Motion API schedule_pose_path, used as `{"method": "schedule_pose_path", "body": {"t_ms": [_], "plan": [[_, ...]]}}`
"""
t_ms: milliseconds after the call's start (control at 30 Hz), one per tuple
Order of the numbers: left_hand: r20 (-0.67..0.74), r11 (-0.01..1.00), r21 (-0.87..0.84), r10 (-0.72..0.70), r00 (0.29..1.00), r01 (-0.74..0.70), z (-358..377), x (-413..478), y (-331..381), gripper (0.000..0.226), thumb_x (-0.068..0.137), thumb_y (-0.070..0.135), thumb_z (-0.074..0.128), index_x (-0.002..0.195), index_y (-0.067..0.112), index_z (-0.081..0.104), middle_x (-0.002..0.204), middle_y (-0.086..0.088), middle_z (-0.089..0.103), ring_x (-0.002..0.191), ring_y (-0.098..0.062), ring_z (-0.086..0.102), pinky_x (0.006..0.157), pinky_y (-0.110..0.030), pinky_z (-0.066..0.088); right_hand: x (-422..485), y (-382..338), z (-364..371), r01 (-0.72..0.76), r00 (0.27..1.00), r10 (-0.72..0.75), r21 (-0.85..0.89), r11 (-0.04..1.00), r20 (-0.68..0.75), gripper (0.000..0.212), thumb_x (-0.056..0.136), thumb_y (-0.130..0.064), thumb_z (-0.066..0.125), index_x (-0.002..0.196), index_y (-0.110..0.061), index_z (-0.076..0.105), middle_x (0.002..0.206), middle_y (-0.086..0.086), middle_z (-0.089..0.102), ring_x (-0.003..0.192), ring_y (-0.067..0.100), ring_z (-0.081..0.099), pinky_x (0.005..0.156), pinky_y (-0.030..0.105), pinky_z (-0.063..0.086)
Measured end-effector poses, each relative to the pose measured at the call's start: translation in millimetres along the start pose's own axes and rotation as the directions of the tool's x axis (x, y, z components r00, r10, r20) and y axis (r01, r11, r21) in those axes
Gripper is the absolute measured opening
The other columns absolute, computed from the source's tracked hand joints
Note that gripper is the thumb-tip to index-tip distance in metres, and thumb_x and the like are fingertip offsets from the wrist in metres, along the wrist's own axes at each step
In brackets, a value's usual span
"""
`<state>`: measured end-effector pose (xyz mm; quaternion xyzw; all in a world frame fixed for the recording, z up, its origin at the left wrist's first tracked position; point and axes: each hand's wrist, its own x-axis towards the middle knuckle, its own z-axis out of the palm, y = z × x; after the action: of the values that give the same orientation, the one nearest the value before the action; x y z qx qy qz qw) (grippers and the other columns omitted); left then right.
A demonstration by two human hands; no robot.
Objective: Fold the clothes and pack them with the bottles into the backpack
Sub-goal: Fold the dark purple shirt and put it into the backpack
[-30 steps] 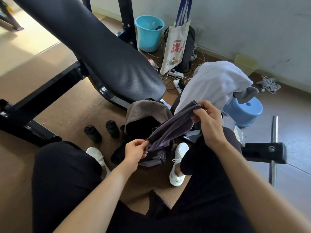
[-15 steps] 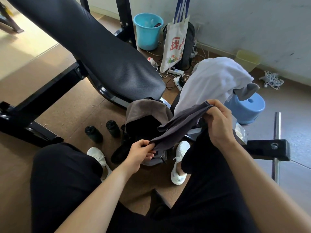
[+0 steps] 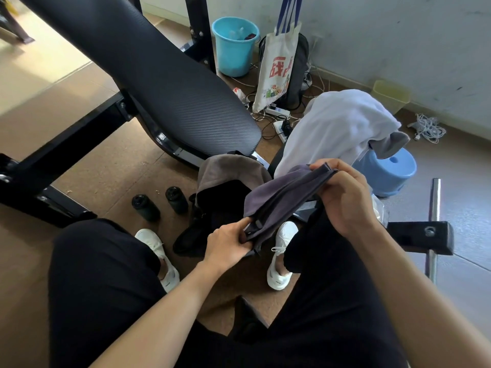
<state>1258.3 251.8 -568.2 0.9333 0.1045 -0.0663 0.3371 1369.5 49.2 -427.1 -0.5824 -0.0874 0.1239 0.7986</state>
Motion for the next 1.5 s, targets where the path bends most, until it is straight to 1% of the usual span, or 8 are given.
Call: {"method": "schedule_pose_path", "body": {"t_ms": [233,433,700,900,1133,1267,1367,1500], "plan": [[-0.154,0.992,0.080,-0.085,0.984,0.098,-3,6,-4,0.048,0.083,0.049,0.071,0.127,0.036,0.058,0.107,0.005,0.065,0.102,-0.028,0.067,0.081,-0.040,0.053,-1,-3,-5,0.008,1.000,-0.008,-0.009,1.000,0.006,0.021,0.077,0.004,0.042,0.086,0.001,0.061,0.082,0.009,0.065,0.080,0.026,0.058,0.074,0.035,0.049],[-0.347,0.982,0.074,-0.140,0.927,0.176,-50,13,-24,0.022,0.083,0.042,0.077,0.104,0.034,0.078,0.104,0.001,0.076,0.101,-0.031,0.070,0.081,-0.041,0.055,13,17,-25,-0.014,0.971,-0.002,-0.065,0.998,-0.237,0.027,0.095,0.010,0.046,0.082,-0.005,0.065,0.075,0.004,0.070,0.074,0.021,0.067,0.076,0.030,0.059],[0.059,0.971,-0.117,-0.203,0.977,0.208,-124,26,-69,0.016,0.071,0.033,0.091,0.066,0.030,0.076,0.071,0.010,0.072,0.072,-0.009,0.066,0.069,-0.028,0.050,23,65,-32,-0.152,0.950,-0.006,-0.482,0.863,-0.311,0.013,0.098,-0.014,0.065,0.089,-0.019,0.072,0.084,0.003,0.073,0.075,0.007,0.066,0.072,0.027,0.056],[0.139,0.673,-0.720,-0.099,0.985,0.169,-133,13,-76,0.009,0.073,0.023,0.068,0.066,0.025,0.062,0.069,0.002,0.057,0.066,-0.009,0.051,0.061,-0.024,0.040,35,76,-20,-0.177,0.961,-0.023,-0.679,0.712,-0.274,0.029,0.102,-0.032,0.058,0.092,-0.006,0.061,0.089,0.015,0.069,0.079,0.023,0.060,0.078,0.049,0.051],[0.267,0.259,-0.904,-0.280,0.922,0.340,-116,9,-61,0.025,0.091,0.031,0.050,0.075,0.019,0.067,0.080,-0.003,0.061,0.080,-0.019,0.057,0.075,-0.036,0.042,34,85,-18,-0.214,0.954,0.010,-0.658,0.722,-0.299,0.033,0.102,-0.032,0.057,0.088,-0.003,0.059,0.078,0.006,0.060,0.073,0.016,0.052,0.068,0.039,0.042],[0.308,0.189,-0.897,-0.381,0.872,0.400,-109,6,-52,0.040,0.094,0.046,0.055,0.088,0.014,0.079,0.097,-0.009,0.073,0.096,-0.029,0.066,0.089,-0.041,0.048,33,89,-18,-0.275,0.933,0.094,-0.521,0.808,-0.347,0.034,0.102,-0.032,0.057,0.089,0.000,0.062,0.081,0.009,0.061,0.074,0.016,0.053,0.067,0.037,0.044],[0.360,0.153,-0.899,-0.274,0.892,0.410,-106,4,-47,0.057,0.099,0.059,0.050,0.118,0.012,0.076,0.120,-0.014,0.074,0.114,-0.033,0.068,0.103,-0.047,0.047,35,90,-18,-0.300,0.909,0.117,-0.429,0.852,-0.401,0.031,0.103,-0.027,0.056,0.084,-0.003,0.060,0.078,0.008,0.059,0.071,0.013,0.051,0.061,0.028,0.043],[0.193,0.399,-0.861,-0.316,0.929,0.315,-93,14,-58,0.041,0.095,0.025,0.069,0.135,0.020,0.060,0.134,-0.015,0.065,0.124,-0.035,0.063,0.105,-0.051,0.050,37,90,-19,-0.305,0.900,0.124,-0.401,0.864,-0.418,0.028,0.104,-0.026,0.056,0.081,-0.008,0.058,0.074,0.005,0.056,0.068,0.012,0.049,0.055,0.024,0.041]]}}
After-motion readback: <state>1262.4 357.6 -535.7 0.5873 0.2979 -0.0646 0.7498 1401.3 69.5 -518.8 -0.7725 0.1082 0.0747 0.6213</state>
